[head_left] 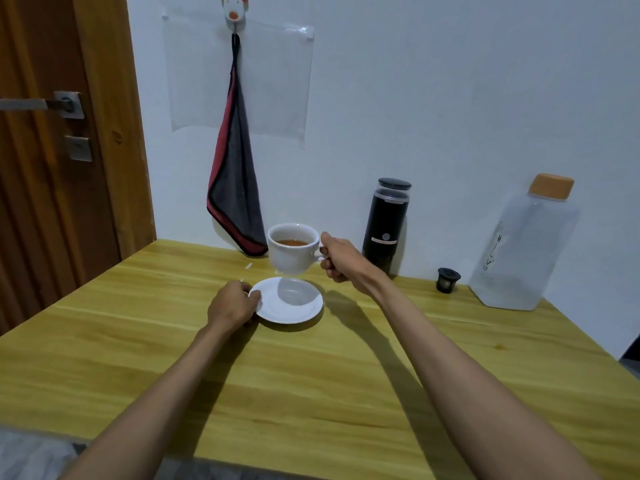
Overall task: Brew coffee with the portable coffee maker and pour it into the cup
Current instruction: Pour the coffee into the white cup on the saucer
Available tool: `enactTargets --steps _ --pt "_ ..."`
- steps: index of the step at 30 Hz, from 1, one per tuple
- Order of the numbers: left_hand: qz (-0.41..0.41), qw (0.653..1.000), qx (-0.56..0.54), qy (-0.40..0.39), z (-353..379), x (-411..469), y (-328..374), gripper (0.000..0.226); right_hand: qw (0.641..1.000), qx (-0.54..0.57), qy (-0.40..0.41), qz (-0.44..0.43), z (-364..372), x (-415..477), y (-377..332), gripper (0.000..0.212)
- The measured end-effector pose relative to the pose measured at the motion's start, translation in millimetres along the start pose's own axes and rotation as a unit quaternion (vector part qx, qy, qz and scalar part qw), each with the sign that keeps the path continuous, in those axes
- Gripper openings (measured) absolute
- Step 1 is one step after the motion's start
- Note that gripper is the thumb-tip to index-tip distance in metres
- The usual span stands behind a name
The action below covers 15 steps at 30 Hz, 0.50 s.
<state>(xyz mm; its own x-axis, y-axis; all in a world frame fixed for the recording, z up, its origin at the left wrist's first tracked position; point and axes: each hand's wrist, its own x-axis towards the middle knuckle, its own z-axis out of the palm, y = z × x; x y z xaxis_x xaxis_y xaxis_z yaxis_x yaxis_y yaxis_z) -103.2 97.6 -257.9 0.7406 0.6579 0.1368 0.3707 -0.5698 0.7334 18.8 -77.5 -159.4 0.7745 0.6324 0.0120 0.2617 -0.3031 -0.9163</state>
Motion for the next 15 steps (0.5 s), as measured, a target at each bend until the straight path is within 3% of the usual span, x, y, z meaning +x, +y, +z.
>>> enactTargets --steps 15 --pt "-0.011 0.999 0.017 0.036 48.5 77.9 24.5 0.029 0.998 -0.006 0.055 0.020 -28.7 65.8 4.4 0.031"
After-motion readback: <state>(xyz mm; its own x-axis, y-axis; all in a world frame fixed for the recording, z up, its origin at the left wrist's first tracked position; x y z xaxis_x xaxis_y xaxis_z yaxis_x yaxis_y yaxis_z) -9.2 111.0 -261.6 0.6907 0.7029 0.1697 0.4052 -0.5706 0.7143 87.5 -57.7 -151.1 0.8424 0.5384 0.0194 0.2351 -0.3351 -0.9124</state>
